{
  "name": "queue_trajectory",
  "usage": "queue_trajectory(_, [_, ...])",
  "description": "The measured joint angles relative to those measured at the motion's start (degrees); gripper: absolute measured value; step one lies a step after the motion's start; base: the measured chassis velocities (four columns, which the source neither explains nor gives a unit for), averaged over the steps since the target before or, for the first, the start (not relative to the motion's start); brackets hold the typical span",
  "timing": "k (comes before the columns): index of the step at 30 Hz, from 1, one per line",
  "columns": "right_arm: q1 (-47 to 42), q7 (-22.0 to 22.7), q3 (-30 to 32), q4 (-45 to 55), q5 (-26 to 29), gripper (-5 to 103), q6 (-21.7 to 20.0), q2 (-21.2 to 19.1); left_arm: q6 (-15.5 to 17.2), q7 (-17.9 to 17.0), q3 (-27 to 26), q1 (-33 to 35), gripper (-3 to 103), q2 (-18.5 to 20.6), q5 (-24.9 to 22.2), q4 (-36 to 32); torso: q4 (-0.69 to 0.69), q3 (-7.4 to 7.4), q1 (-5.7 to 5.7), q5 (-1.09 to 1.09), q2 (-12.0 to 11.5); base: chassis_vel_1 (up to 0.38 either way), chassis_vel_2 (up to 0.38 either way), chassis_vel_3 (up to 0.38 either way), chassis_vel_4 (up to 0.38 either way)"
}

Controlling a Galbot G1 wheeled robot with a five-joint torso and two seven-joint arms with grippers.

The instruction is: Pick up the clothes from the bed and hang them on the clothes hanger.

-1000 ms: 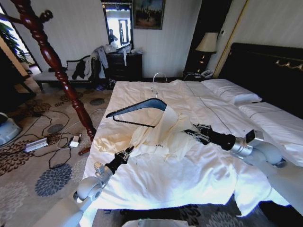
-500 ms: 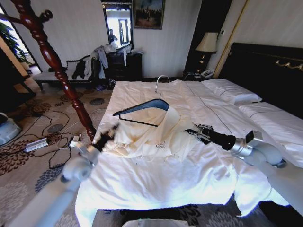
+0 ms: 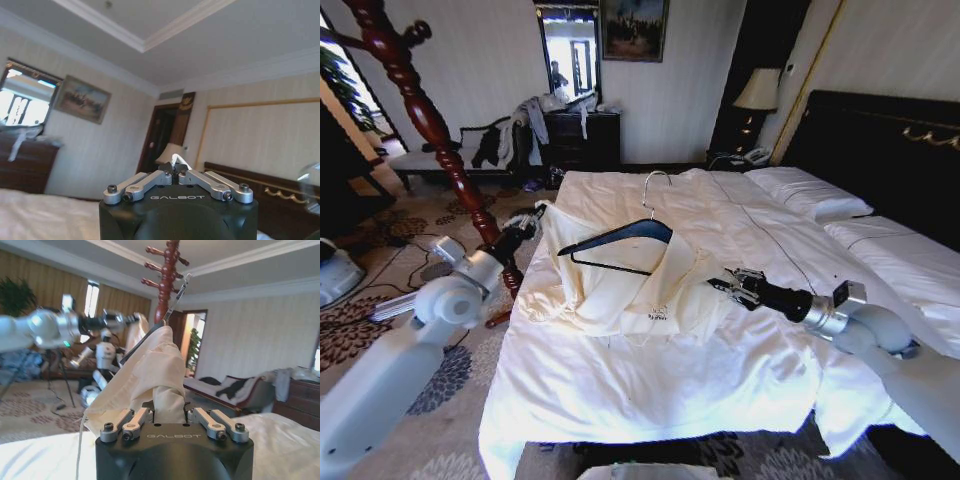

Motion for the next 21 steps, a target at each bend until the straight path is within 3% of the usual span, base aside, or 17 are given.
queue_trajectory(9, [-0.12,4.96,-0.98,-1.5,-6.61,23,-0.11,0.09,0.46,-2.15,-5.52,0.3,0,3.43,-5.72,-8.29,0.01,0.0,0.0,0.0,0.0,0.0,0.0,0.0,0.0])
queue_trajectory(14, [-0.33,5.72,-1.66,-1.44,-6.87,23,-0.22,0.25,0.84,-2.65,-7.57,0.22,0,4.02,-8.21,-11.3,0.01,0.0,0.0,0.01,0.0,0.0,0.0,0.0,0.0])
queue_trajectory(18, [-0.71,3.66,-2.82,-0.84,-5.26,23,-0.21,0.34,0.92,-2.79,-7.2,-1.28,0,5.83,-9.03,-12.79,0.01,0.0,0.0,0.0,0.0,0.0,0.0,0.0,0.0])
queue_trajectory(21, [-0.48,-0.3,-5.07,-0.36,-3.45,23,0.29,0.94,1.28,-2.77,-5.12,-3.43,0,7.75,-9.88,-13.89,-0.01,0.0,0.0,0.0,0.0,0.0,0.0,0.0,0.0])
